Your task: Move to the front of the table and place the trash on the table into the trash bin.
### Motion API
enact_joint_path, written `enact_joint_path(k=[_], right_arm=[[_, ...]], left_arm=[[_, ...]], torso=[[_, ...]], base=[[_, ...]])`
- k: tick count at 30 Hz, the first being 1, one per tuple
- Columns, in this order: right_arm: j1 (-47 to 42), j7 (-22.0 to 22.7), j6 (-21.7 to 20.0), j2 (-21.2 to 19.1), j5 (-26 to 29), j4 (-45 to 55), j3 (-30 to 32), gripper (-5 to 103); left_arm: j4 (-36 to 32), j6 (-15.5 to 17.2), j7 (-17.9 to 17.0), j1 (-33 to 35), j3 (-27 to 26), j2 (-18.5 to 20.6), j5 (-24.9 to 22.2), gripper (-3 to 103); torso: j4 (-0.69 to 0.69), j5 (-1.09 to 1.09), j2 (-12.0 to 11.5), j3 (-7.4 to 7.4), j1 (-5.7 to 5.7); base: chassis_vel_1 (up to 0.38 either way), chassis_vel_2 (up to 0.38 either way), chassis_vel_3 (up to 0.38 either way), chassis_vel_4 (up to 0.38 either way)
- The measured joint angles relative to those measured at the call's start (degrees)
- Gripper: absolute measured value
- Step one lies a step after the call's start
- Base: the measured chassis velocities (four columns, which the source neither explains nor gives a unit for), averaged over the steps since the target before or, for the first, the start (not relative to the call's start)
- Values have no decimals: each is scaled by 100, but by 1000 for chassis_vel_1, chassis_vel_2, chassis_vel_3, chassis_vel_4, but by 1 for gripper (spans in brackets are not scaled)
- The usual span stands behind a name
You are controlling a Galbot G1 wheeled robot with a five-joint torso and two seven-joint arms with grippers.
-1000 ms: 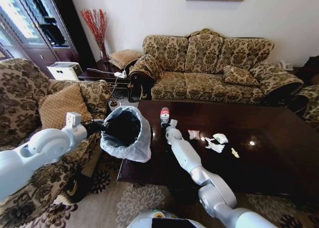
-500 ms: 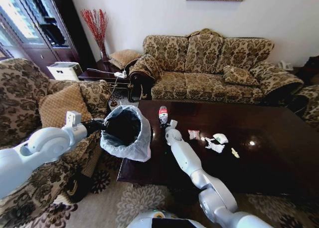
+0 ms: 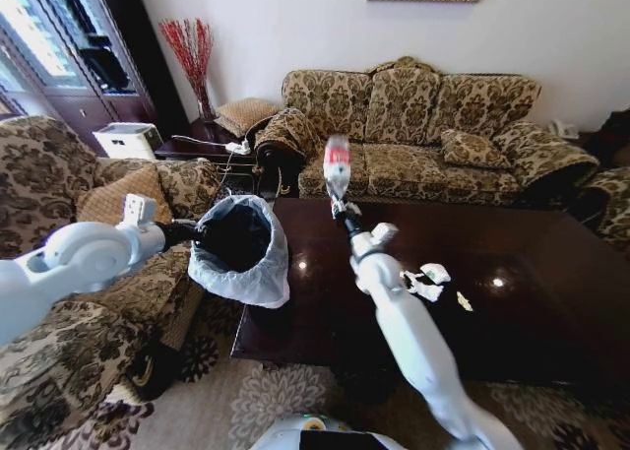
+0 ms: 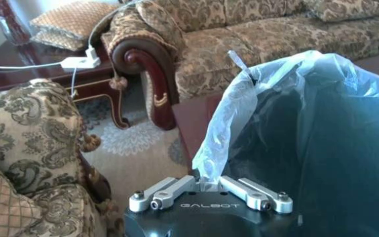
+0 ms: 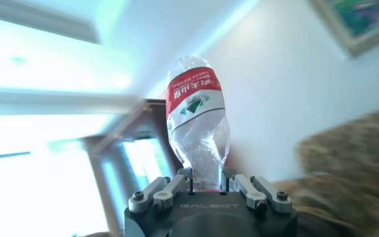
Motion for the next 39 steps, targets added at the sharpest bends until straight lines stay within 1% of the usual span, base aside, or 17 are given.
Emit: enact_joint_path(k=[1,2,6,7,8,11,19,22,24,26,27,30,31,33,34,37,39], right_arm=[[-110,-209,37,-135,136,405,-268,21],[-172,-272,43,-160,156,567,-434,21],[-360,-427,55,-122,62,741,-839,21],[-467,-688,111,-56,-188,691,-1043,21],[-467,-688,111,-56,-188,691,-1043,21],[-511,-1138,349,144,-848,237,-1270,21],[-384,-1134,404,458,-1384,-230,-1376,20],[-345,-1060,387,453,-1431,-281,-1395,35],[-335,-1053,377,427,-1430,-284,-1399,35],[-314,-1043,363,386,-1417,-282,-1399,46],[-314,-1043,363,386,-1417,-282,-1399,46],[-369,-1034,355,282,-1407,-222,-1384,62],[-369,-1034,355,282,-1407,-222,-1384,62],[-429,-1024,354,186,-1394,-171,-1338,73],[-429,-1024,354,186,-1394,-171,-1338,73],[-480,-1027,356,77,-1350,-92,-1245,89],[-499,-1030,359,51,-1334,-70,-1221,89]], left_arm=[[-36,3,-5,25,28,35,-6,0],[-61,13,-23,29,32,39,-8,0],[-115,62,-87,3,15,5,-22,0],[-172,88,-121,-21,-18,-11,-63,0],[-172,88,-121,-21,-18,-11,-63,0],[-379,119,-131,-34,-46,-32,-132,0],[-560,156,-142,-51,-64,-100,-58,0],[-581,179,-82,-61,-72,-108,16,0],[-580,182,-57,-62,-73,-107,45,0],[-570,184,0,-62,-74,-91,93,0],[-570,184,0,-62,-74,-91,93,0],[-529,184,90,-62,-73,-55,154,0],[-529,184,90,-62,-73,-55,154,0],[-485,182,132,-62,-74,-45,190,0],[-485,182,132,-62,-74,-45,190,0],[-449,157,157,-58,-74,-46,219,0],[-449,154,157,-57,-74,-50,223,0]], torso=[[2,-2,0,0,0],[3,-2,0,0,-1],[4,-1,0,0,-1],[4,-1,0,0,-1],[4,-1,0,0,-1],[2,-1,0,0,-1],[3,-1,0,1,0],[3,-1,0,1,0],[3,-1,0,1,0],[2,0,0,1,0],[2,0,0,1,0],[2,-1,0,1,1],[2,-1,0,1,1],[3,-1,0,1,0],[3,-1,0,1,0],[2,1,0,1,0],[2,1,0,1,0]], base=[[0,0,0,0],[0,0,0,0],[0,0,0,0],[0,0,0,0],[0,0,0,0],[0,0,0,0],[0,0,0,0],[0,0,0,0],[0,0,0,0],[0,0,0,0],[0,0,0,0],[0,0,0,0],[0,0,0,0],[0,0,0,0],[0,0,0,0],[0,0,0,0],[0,0,0,0]])
